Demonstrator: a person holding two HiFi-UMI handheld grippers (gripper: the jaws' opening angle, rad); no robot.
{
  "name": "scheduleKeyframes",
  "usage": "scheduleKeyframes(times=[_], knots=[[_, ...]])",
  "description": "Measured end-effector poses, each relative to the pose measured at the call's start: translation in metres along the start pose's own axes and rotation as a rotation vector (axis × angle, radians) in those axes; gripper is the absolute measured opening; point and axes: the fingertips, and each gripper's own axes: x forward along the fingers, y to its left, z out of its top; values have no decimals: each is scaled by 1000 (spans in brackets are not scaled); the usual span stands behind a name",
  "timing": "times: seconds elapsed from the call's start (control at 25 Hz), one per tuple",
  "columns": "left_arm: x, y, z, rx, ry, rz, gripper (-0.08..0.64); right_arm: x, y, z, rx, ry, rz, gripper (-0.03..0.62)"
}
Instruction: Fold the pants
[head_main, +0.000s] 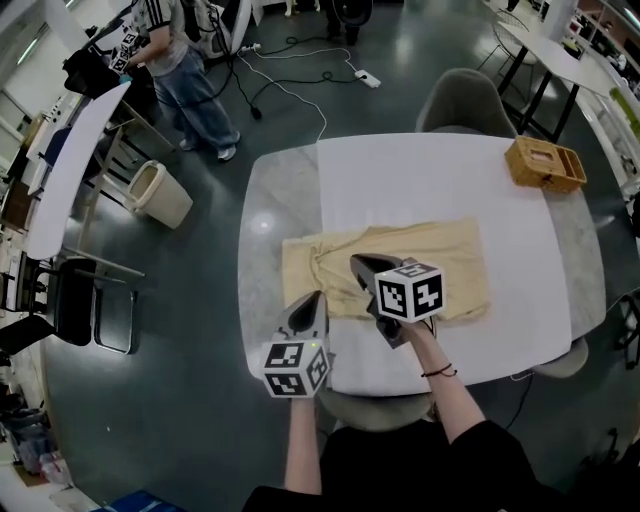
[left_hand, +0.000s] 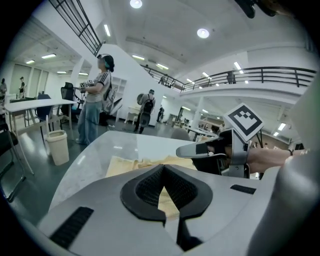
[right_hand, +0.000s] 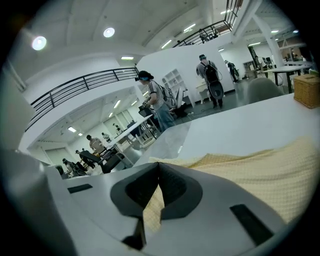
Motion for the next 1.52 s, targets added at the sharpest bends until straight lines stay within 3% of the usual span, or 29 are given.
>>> scheduleKeyframes(times=[0.6,1.28,1.4,1.52], knots=[[39,-81,10,67,15,-100,14,-121,-115,-5,60,-100,-203,14],[101,-142,-6,109,89,-189,14,-187,-225,-23,109,-83,-405,17],[109,-149,-10,115,104,-198,14,-185,-240,-28,129,-61,-398,123],[116,-154,-15,120,118,-203,14,-180,-255,-36,153,-30,-395,172]])
